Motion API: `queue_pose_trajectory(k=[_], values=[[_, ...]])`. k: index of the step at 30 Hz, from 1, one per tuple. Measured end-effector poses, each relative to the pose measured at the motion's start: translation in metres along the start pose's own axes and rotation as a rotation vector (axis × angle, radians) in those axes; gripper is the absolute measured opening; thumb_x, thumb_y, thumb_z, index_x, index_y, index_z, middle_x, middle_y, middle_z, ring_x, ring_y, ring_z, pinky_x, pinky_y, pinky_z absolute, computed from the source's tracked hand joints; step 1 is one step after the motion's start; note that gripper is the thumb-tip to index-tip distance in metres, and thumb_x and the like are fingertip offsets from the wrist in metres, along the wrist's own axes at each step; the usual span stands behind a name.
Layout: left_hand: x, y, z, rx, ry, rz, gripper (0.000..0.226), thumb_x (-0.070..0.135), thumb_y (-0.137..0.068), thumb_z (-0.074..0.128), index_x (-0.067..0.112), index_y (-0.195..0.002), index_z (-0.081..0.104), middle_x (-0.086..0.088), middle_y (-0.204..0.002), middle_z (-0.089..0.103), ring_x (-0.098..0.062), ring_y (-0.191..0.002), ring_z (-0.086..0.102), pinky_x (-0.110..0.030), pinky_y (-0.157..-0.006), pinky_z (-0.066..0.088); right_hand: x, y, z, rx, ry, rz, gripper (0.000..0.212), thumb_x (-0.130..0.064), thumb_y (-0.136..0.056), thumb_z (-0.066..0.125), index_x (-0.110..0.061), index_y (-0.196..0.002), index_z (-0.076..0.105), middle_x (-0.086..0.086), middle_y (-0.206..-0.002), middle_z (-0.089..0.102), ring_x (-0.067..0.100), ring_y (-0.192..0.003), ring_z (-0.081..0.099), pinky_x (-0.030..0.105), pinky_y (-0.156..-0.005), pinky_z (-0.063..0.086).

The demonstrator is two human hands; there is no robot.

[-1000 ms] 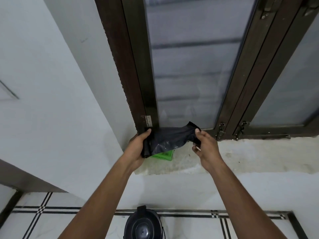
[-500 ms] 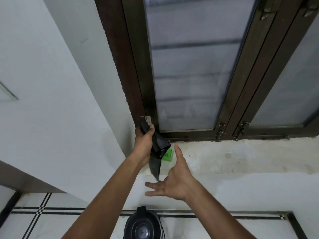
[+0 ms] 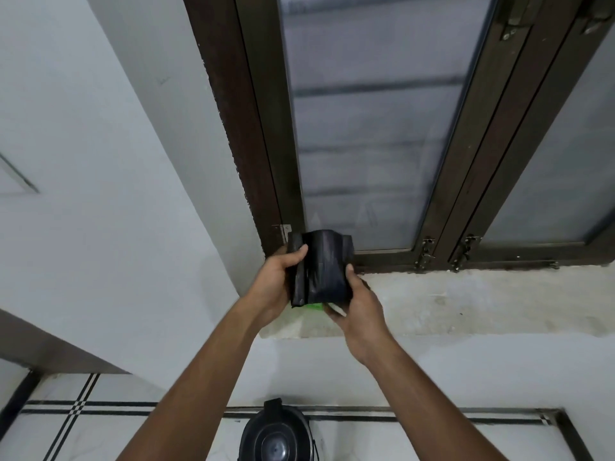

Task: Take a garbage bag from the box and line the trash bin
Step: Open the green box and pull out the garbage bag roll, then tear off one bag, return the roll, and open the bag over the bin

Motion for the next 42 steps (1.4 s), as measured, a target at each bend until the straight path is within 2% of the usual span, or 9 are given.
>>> queue_pose_trajectory(k=[3, 10, 13, 18, 24, 27, 32, 37, 42], values=[[-0.009, -0.009, -0.014, 0.12, 0.044, -0.061, 0.037, 0.031, -0.112, 0.057, 0.012, -0.14, 0.072, -0.014, -0.135, 0.078, -0.036, -0.126, 0.073, -0.048, -0.102, 0.061, -0.012, -0.009, -0.008, 0.098, -0.017, -0.076, 0.043, -0.048, -0.109, 0.066, -0.02, -0.141, 0.067, 0.004, -0.128, 0.08, 0.023, -0.116, 0.075, 0.039, -0.084, 0.059], [-0.017, -0.005, -0.018, 0.085, 0.052, -0.074, 0.037, 0.028, -0.109, 0.065, 0.013, -0.143, 0.07, -0.01, -0.136, 0.078, -0.03, -0.121, 0.076, -0.041, -0.09, 0.063, -0.021, 0.002, -0.016, 0.027, -0.13, -0.01, 0.065, -0.077, -0.086, 0.074, -0.031, -0.132, 0.069, 0.002, -0.13, 0.077, 0.028, -0.122, 0.071, 0.046, -0.096, 0.059], [-0.016, -0.006, -0.014, 0.077, -0.003, -0.036, 0.034, 0.033, -0.11, 0.065, 0.015, -0.137, 0.072, -0.009, -0.13, 0.081, -0.03, -0.121, 0.075, -0.044, -0.098, 0.061, 0.003, 0.002, -0.016, -0.099, 0.044, 0.152, 0.055, -0.057, -0.091, 0.085, -0.023, -0.133, 0.074, 0.006, -0.124, 0.081, 0.025, -0.112, 0.073, 0.04, -0.086, 0.061], [-0.016, -0.006, -0.017, 0.188, 0.014, -0.013, 0.044, 0.04, -0.114, 0.055, 0.006, -0.135, 0.074, -0.004, -0.102, 0.085, -0.014, -0.083, 0.077, -0.04, -0.08, 0.061, -0.009, -0.022, -0.026, 0.059, -0.021, 0.01, 0.039, -0.032, -0.102, 0.08, -0.01, -0.133, 0.073, 0.004, -0.102, 0.075, 0.014, -0.075, 0.063, 0.029, -0.063, 0.053], [-0.019, 0.002, -0.01, 0.029, 0.036, -0.014, 0.039, 0.026, -0.108, 0.068, 0.011, -0.144, 0.069, -0.01, -0.138, 0.078, -0.03, -0.129, 0.073, -0.043, -0.11, 0.057, -0.018, -0.013, -0.024, -0.006, -0.113, -0.065, 0.062, -0.06, -0.088, 0.084, -0.029, -0.14, 0.071, 0.0, -0.136, 0.076, 0.024, -0.122, 0.069, 0.039, -0.088, 0.054], [-0.019, 0.002, -0.01, 0.028, 0.004, 0.021, 0.037, 0.022, -0.106, 0.07, 0.01, -0.142, 0.071, -0.012, -0.136, 0.078, -0.032, -0.13, 0.073, -0.046, -0.114, 0.056, -0.007, -0.005, -0.025, -0.131, -0.01, 0.075, 0.066, -0.063, -0.079, 0.092, -0.027, -0.133, 0.077, 0.004, -0.124, 0.075, 0.023, -0.107, 0.064, 0.037, -0.083, 0.054], [-0.019, -0.008, -0.019, 0.163, 0.068, 0.036, 0.042, 0.037, -0.11, 0.062, 0.006, -0.135, 0.074, -0.017, -0.132, 0.079, -0.034, -0.125, 0.074, -0.045, -0.097, 0.062, 0.0, -0.019, -0.029, -0.02, -0.012, 0.046, 0.041, -0.029, -0.088, 0.092, -0.013, -0.119, 0.07, -0.001, -0.082, 0.065, 0.009, -0.067, 0.06, 0.027, -0.064, 0.049], [-0.02, -0.005, -0.013, 0.11, 0.071, 0.012, 0.049, 0.044, -0.109, 0.064, 0.008, -0.141, 0.071, -0.015, -0.134, 0.078, -0.031, -0.126, 0.074, -0.038, -0.093, 0.063, 0.001, -0.023, -0.029, -0.053, -0.009, 0.016, 0.053, -0.039, -0.091, 0.092, -0.013, -0.129, 0.065, 0.005, -0.103, 0.071, 0.015, -0.081, 0.065, 0.029, -0.065, 0.056], [-0.02, -0.005, -0.012, 0.135, 0.12, 0.001, 0.041, 0.026, -0.112, 0.059, 0.0, -0.142, 0.069, -0.023, -0.136, 0.075, -0.027, -0.106, 0.076, -0.035, -0.077, 0.066, 0.0, -0.026, -0.034, 0.008, -0.008, -0.008, 0.038, -0.025, -0.098, 0.085, -0.006, -0.126, 0.069, 0.003, -0.085, 0.066, 0.009, -0.064, 0.06, 0.027, -0.061, 0.052]])
Point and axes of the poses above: each hand's wrist, its own y-axis away from the middle knuckle, its own z-axis out of the palm, x = y × z, the point moved 1 cm from there along -y, towards the middle knuckle
